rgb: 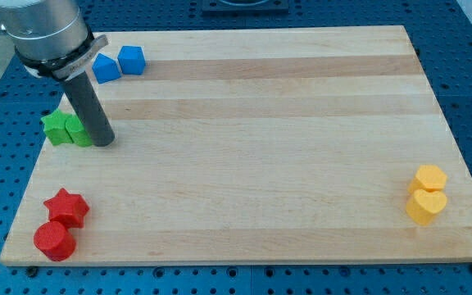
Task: Move the green blocks towards the red star
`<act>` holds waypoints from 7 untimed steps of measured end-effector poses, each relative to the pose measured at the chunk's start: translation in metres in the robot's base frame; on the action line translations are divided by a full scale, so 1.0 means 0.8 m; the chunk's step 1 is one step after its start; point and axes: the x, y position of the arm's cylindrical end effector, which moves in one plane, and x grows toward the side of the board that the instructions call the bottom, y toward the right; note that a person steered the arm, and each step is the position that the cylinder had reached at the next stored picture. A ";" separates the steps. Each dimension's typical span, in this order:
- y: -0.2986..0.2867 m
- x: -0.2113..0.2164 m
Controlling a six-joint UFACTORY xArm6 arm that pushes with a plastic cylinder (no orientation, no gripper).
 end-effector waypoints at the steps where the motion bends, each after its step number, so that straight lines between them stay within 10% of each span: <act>1: 0.002 -0.009; 2: 0.003 -0.080; 7: -0.116 -0.101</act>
